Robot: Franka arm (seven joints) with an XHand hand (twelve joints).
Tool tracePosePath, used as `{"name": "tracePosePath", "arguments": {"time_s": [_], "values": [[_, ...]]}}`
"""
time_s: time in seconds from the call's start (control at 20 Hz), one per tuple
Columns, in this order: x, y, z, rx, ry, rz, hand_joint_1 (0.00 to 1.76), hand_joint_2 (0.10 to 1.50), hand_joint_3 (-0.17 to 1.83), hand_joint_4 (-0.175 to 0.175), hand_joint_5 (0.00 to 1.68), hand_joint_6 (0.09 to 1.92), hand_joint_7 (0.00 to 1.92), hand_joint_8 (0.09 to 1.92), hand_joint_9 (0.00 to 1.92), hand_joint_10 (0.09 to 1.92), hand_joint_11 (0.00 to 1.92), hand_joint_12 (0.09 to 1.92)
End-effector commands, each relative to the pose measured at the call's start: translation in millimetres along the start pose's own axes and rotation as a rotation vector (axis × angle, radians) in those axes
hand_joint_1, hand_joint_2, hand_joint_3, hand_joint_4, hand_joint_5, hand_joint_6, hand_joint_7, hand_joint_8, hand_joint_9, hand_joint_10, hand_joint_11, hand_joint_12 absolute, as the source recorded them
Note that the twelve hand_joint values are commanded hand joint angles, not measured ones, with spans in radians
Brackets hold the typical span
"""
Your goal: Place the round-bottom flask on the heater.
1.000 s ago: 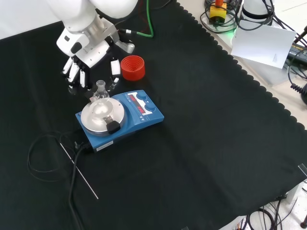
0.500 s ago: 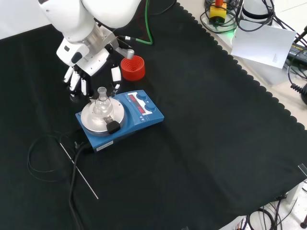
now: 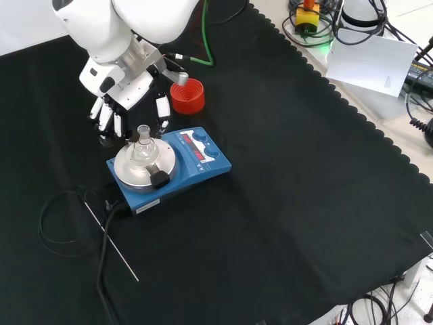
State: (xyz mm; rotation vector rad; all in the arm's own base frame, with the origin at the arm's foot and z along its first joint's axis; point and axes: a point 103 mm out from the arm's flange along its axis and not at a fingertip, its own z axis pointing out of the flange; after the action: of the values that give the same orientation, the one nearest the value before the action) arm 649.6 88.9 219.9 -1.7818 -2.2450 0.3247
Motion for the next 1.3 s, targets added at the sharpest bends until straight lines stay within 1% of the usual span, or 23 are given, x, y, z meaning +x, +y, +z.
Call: {"name": "tracePosePath", "arguments": {"time_s": [0.05,0.15,0.25,0.35,0.45,0.5,0.6,0.65,0.7,0.75,0.8,0.9,1.1,1.3], "values": [[6,7,4,0.001,-0.007,0.005,1.11,0.61,0.95,0.034,1.1,1.12,0.39,0.72,0.61,0.64,0.34,1.36],[7,8,5,0.0,-0.007,0.005,1.11,0.61,0.95,0.035,1.1,1.12,0.39,0.72,0.61,0.64,0.35,1.36],[7,9,5,-0.002,-0.004,0.005,1.11,0.61,0.94,0.047,1.1,1.12,0.39,0.72,0.61,0.64,0.35,1.36],[6,9,5,-0.002,0.001,0.005,1.1,0.63,0.9,0.069,1.09,1.11,0.39,0.72,0.61,0.64,0.35,1.36],[6,8,4,-0.01,0.004,0.008,1.09,0.68,0.79,0.105,1.09,1.06,0.37,0.73,0.6,0.64,0.34,1.36],[6,8,4,-0.013,0.006,0.01,1.08,0.72,0.71,0.12,1.08,1.02,0.35,0.73,0.58,0.65,0.33,1.36],[5,6,3,-0.022,0.003,0.016,1.06,0.84,0.49,0.14,1.05,0.99,0.29,0.74,0.54,0.67,0.3,1.38],[4,5,2,-0.027,0.003,0.02,1.03,0.81,0.47,0.061,0.99,0.94,0.27,0.74,0.52,0.68,0.28,1.38],[4,5,1,-0.021,0.005,0.022,1.01,0.76,0.52,-0.011,0.94,0.9,0.25,0.74,0.51,0.69,0.27,1.38],[3,5,1,-0.014,0.005,0.024,0.99,0.71,0.59,-0.049,0.86,0.88,0.23,0.74,0.49,0.69,0.25,1.38],[3,4,0,-0.016,0.007,0.026,0.98,0.67,0.63,-0.066,0.79,0.87,0.21,0.74,0.47,0.7,0.24,1.39],[3,2,0,-0.021,0.004,0.028,0.97,0.63,0.68,-0.074,0.68,0.85,0.18,0.73,0.44,0.71,0.22,1.39],[3,-4,-3,-0.034,0.003,0.03,0.96,0.6,0.68,-0.067,0.53,0.79,0.14,0.72,0.41,0.71,0.19,1.39],[0,-17,-13,-0.072,0.005,0.045,0.95,0.59,0.67,-0.064,0.48,0.73,0.13,0.72,0.4,0.72,0.17,1.41]]}}
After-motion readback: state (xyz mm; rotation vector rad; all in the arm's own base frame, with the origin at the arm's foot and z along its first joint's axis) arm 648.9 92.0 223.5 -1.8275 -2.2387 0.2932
